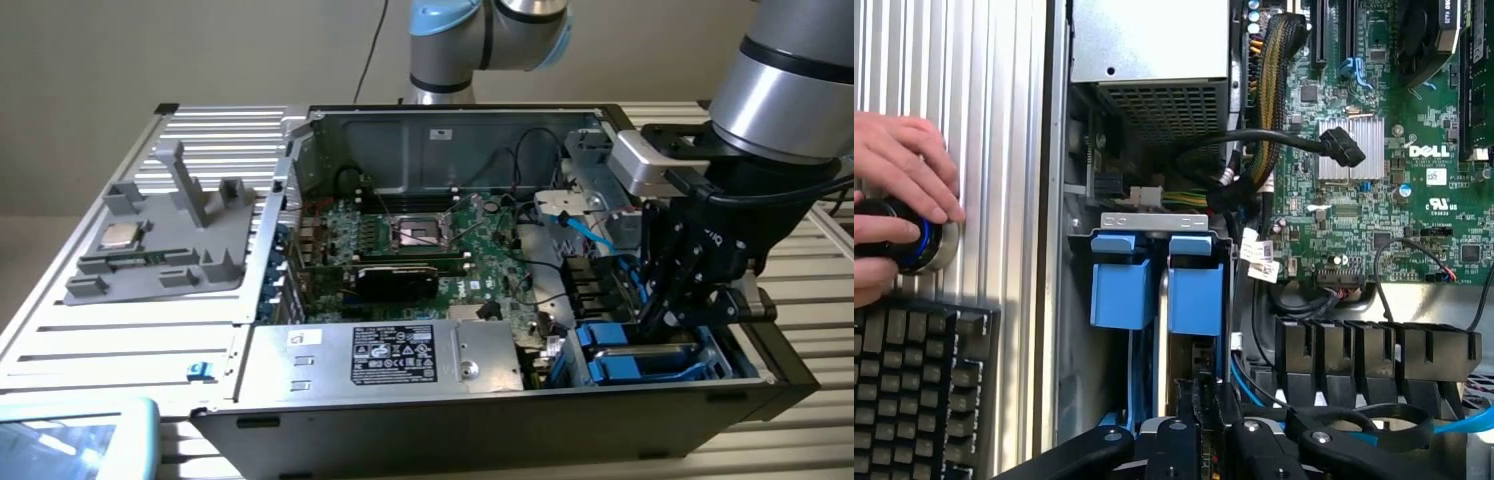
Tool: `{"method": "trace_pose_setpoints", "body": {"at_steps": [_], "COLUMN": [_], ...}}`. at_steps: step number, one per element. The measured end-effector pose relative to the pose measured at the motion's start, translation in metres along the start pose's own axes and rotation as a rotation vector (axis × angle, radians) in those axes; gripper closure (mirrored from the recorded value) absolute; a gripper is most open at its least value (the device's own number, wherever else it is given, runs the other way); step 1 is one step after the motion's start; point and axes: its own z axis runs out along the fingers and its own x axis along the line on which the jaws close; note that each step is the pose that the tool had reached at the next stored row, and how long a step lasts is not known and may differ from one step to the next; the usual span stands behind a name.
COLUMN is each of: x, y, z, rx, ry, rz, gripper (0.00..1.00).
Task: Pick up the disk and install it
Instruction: 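Insert the first disk wire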
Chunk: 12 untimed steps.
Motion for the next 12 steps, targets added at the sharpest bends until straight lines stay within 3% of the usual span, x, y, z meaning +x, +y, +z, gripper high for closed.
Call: {"method": "trace_pose_setpoints", "body": {"at_steps": [5,8,12], "x": [0.000,0.000,0.001], "y": [-0.0001,0.0001,0.0009], "z": [-0.0002,-0.0026,-0.0115], "rx": [0.0022,0.0093,0.0209], "ry": [-0.0006,-0.0001,0.0006], "rz": [0.000,0.001,0.003], "gripper": [0.81,0.68,0.68]}}
